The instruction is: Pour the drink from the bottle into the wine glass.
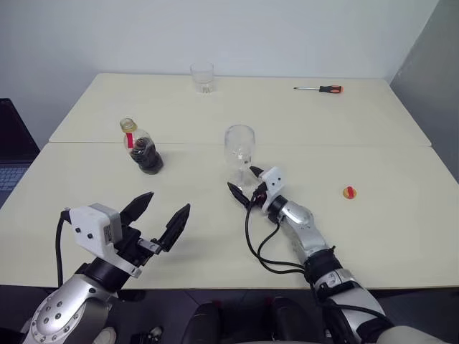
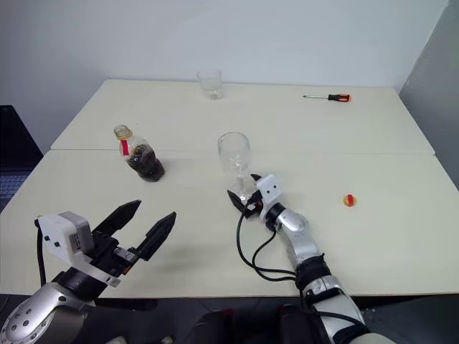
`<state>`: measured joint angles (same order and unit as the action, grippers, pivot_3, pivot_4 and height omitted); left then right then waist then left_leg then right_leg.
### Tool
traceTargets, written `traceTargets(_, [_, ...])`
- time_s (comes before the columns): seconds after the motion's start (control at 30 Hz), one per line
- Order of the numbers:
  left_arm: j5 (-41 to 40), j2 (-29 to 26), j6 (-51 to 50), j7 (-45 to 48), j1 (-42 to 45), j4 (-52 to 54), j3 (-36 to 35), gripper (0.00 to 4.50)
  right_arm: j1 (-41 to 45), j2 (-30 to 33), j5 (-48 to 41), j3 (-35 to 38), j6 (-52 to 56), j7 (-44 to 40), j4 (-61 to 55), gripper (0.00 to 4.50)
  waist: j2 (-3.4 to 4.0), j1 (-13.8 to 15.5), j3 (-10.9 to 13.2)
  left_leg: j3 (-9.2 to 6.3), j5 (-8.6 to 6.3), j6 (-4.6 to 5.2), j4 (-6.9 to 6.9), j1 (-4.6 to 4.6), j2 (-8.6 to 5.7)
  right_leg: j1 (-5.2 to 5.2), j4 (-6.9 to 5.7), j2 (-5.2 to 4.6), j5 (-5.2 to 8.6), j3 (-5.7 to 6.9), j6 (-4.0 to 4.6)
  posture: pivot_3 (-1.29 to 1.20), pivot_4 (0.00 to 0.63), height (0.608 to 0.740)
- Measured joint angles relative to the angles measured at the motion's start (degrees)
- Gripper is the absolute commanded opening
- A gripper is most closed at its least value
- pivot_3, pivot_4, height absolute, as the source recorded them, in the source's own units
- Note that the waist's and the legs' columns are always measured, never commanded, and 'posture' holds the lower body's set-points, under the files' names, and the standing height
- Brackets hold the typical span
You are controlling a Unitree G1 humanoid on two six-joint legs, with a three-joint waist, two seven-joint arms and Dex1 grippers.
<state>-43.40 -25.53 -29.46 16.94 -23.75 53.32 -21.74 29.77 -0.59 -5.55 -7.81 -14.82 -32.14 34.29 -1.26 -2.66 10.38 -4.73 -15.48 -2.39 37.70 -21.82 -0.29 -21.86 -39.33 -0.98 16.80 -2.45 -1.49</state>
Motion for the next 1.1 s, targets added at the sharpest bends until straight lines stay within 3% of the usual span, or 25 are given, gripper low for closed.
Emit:
traceTargets(0.1, [0.3,-0.05,0.24,0.25,-0.36,-0.27,-0.11,4.5,-4.77,2.58,-2.49,-1.22,5.5,-3.93,-11.33,4.47,0.02,0.3,0.01,-0.07,-0.01,0.0,-0.01,-0.02,0.01,0.04,0.1,-0.02,0.0,-0.02,-0.01,0.0,0.15,0.74])
traceTargets(0.3, [2.57,0.09,1.53,0.13,-0.97,-4.13,-1.33,4.5,-16.5,14.61,-9.37,-2.28,21.04,-10.27,-38.47,4.47,0.06,0.94,0.04,-0.1,-0.01,0.0,-0.11,-0.02,0.0,0.12,0.33,-0.04,0.01,-0.02,-0.03,0.0,0.15,0.74])
traceTargets(0.5, [10.67,1.89,4.29,-3.06,3.73,-15.18,-1.74,4.5,-28.2,25.06,-16.14,2.49,32.33,-10.51,-57.73,4.47,0.07,1.13,0.05,-0.19,-0.01,0.0,-0.23,-0.04,-0.02,0.12,0.36,-0.03,0.03,0.04,-0.04,0.0,0.15,0.74])
traceTargets(0.7, [18.39,3.19,8.27,-5.7,15.14,-25.28,1.39,4.5,-27.84,26.91,-21.72,4.94,39.48,-7.33,-68.86,4.47,-0.03,1.12,0.01,-0.18,0.0,0.0,-0.24,-0.03,-0.01,0.14,0.35,0.01,0.02,0.12,-0.04,0.0,0.15,0.74])
traceTargets(1.1, [25.55,2.98,14.96,-4.63,30.27,-43.07,4.56,4.5,-23.03,24.88,-27.23,5.79,48.23,2.6,-75.44,4.47,-0.06,1.1,0.02,-0.14,0.01,-0.01,-0.56,-0.03,-0.06,-0.04,0.36,-0.07,-0.01,0.17,-0.07,0.0,0.15,0.74])
